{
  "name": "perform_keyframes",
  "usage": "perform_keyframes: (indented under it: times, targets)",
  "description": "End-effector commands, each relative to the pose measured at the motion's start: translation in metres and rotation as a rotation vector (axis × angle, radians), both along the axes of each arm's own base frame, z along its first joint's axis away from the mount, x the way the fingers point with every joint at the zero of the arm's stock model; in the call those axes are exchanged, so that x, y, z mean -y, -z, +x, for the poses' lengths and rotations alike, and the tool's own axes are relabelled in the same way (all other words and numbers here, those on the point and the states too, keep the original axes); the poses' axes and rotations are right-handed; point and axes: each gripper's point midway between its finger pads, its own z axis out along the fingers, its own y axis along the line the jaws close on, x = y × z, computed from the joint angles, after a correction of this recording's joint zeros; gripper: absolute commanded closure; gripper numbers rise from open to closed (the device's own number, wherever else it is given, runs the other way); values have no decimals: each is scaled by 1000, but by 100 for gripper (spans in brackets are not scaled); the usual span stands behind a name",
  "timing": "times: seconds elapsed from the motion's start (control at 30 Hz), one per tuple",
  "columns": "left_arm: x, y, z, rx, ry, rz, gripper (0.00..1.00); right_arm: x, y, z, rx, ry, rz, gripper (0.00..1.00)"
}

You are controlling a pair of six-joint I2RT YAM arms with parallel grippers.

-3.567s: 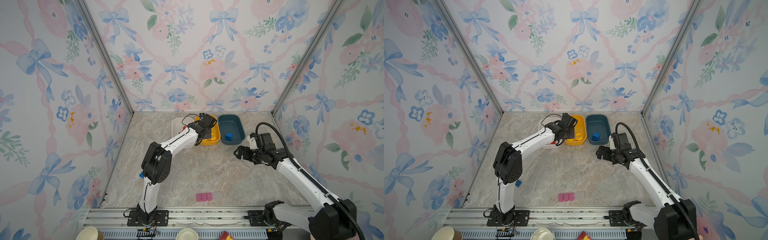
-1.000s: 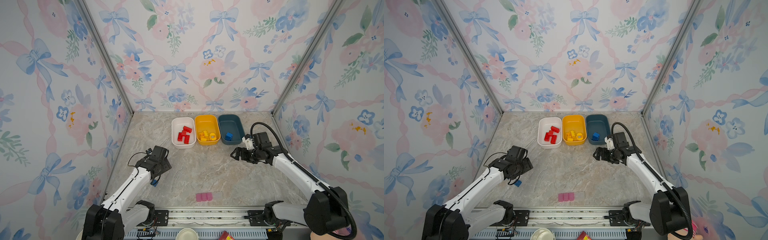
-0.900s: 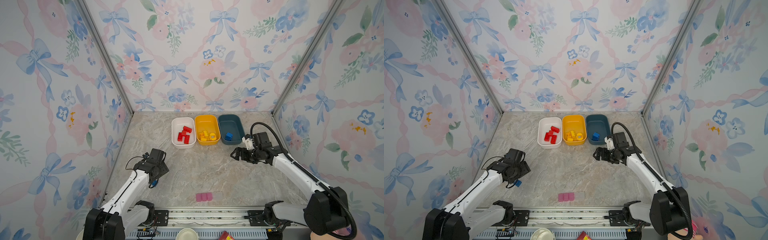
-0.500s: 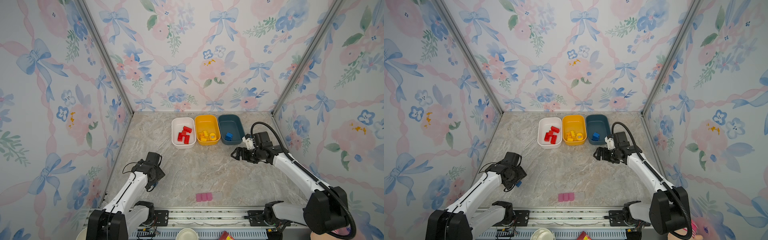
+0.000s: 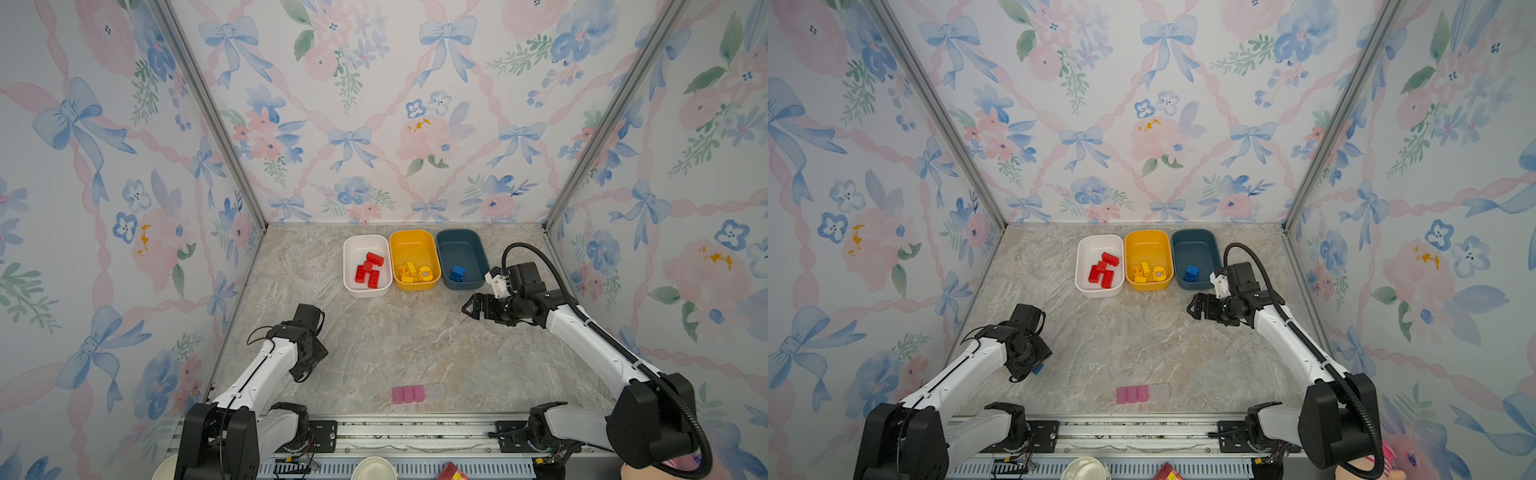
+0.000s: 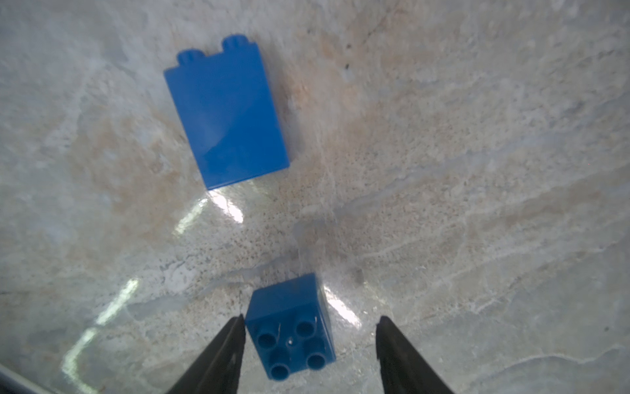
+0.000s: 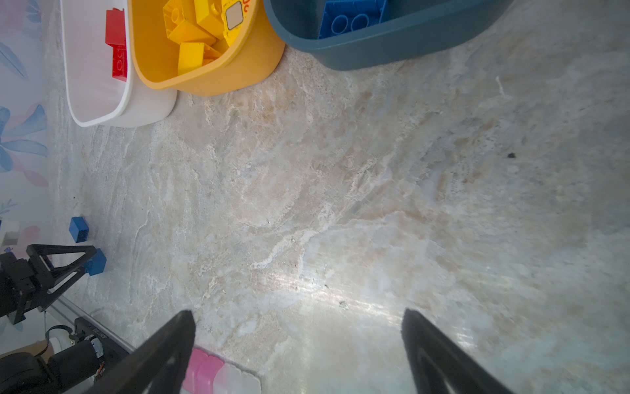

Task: Sort the legos into containers by color
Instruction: 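Close the left gripper on the blue 2x2 brick and lift it, then carry the blue brick over the teal tub and release it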

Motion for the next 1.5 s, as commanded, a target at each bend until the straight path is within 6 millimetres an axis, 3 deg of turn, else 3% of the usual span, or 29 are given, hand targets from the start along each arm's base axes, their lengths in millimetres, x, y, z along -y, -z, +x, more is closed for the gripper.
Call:
perform_keyframes:
  times: [0.0, 0.33, 0.6, 0.8, 0.93, 1.17, 1.47]
  targets:
    - [-4, 7, -11, -46, -32, 9, 39, 0, -11, 2, 8, 0, 5, 3]
    - [-5, 13, -11, -73, -42, 43, 48, 0, -17, 3, 18, 14, 13, 3]
    - [0, 13, -4, -56, -22, 31, 66, 4, -23, -2, 19, 26, -3, 3]
    - [12, 3, 10, -4, 46, 41, 81, 16, -17, -10, -13, 76, -25, 3]
    - [24, -14, 28, 58, 108, 61, 87, 30, -13, -16, -36, 152, -12, 3]
    - [67, -55, 67, 187, 263, 90, 92, 56, -3, -32, -97, 272, -24, 3]
    - [158, -106, 115, 337, 524, 113, 93, 71, 1, -39, -106, 359, -18, 3]
